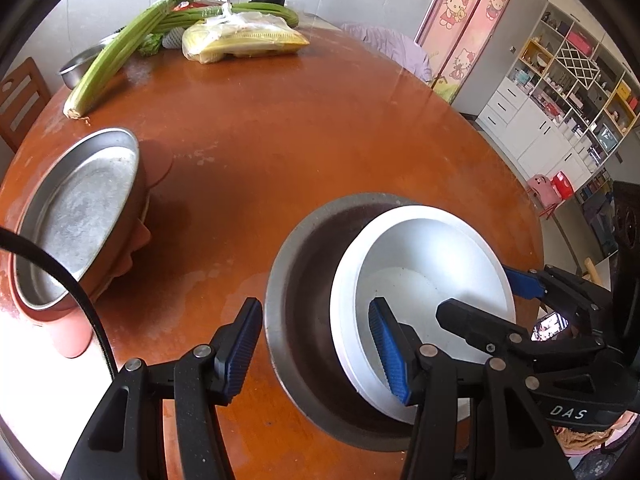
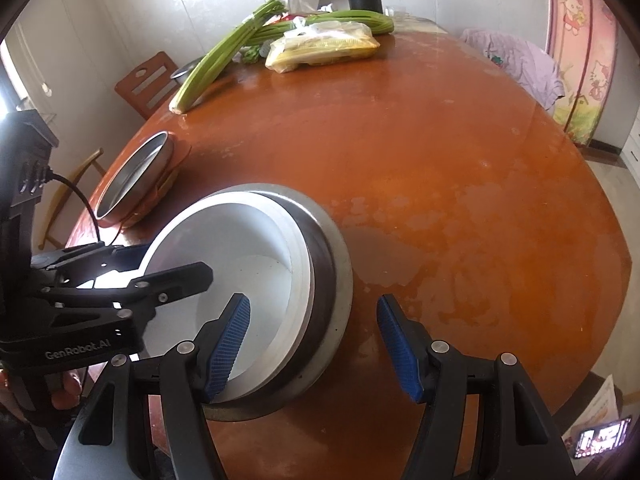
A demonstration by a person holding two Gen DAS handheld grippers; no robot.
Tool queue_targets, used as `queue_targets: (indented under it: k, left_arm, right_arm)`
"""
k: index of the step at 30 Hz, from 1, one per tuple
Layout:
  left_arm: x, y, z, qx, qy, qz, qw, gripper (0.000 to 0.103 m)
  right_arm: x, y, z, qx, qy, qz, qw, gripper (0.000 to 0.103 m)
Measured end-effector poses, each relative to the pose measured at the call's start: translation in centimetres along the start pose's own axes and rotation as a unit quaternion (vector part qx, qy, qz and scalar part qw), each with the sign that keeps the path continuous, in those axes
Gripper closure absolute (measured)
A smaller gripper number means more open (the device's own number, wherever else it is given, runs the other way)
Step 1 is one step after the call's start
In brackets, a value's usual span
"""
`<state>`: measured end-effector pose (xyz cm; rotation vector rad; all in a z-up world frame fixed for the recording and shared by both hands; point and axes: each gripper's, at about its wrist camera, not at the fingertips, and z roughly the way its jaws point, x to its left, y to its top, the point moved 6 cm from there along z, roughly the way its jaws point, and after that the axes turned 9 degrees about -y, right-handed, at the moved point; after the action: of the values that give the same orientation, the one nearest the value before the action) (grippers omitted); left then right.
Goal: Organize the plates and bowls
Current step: 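Grip the rim of the deep steel bowl with both grippers, then lift the steel bowl stack and carry it toward the steel pan stack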
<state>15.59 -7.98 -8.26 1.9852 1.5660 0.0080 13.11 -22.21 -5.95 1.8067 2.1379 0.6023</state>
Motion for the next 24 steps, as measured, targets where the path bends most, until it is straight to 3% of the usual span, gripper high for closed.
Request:
queue_targets:
  k: [16,20,24]
  left_arm:
    - [-0.5,0.0,1.5,0.014,0.003,0.004,0.9999,0.050]
    - [-0.7,-0.1,1.4,0.016,-0.002,0.003,0.9999,0.056]
    - [-0.8,0.1,1.3,0.017,0.001,0.004,0.9999,0.057]
  right_arm:
    - [0.2,-0.1,1.8,0.027,0.046,0.019,0.998,0.036]
    - [0.5,0.0,1.5,0.025,0.050,0.014,0.998,0.047]
    - [0.9,0.3,1.3,0.022,0.049,0.007,0.999,0.048]
